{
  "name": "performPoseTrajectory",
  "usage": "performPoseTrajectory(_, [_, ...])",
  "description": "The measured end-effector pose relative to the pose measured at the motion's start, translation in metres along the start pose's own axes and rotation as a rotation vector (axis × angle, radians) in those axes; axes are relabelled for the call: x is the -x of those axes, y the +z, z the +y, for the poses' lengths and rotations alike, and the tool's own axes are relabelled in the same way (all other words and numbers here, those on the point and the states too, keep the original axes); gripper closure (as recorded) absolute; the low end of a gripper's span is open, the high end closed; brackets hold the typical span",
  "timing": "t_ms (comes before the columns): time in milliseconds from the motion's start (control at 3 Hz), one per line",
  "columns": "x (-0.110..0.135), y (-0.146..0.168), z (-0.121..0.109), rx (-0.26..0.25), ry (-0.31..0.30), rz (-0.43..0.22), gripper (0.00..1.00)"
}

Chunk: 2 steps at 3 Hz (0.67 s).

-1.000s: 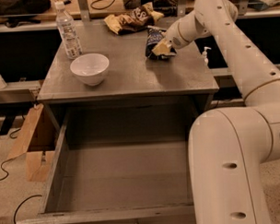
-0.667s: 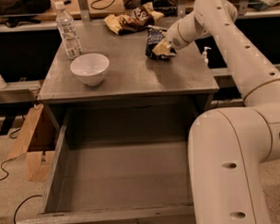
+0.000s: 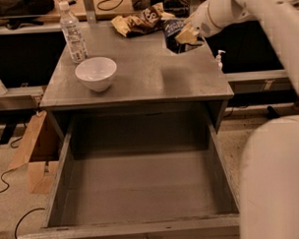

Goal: Place blue chip bag into top drawer

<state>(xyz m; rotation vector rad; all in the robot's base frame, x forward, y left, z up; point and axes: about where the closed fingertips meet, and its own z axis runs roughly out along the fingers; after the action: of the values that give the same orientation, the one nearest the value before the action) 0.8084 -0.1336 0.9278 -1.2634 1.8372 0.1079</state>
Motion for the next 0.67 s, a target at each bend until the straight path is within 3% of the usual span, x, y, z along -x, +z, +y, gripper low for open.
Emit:
performPoseTrajectory(333, [0.022,-0.079,0.016,-0.066,-0.015,-0.020,1.00])
performPoseTrajectory(667, [0.042,-0.179,0.075,-0.108,-0.039,-0.063,1.00])
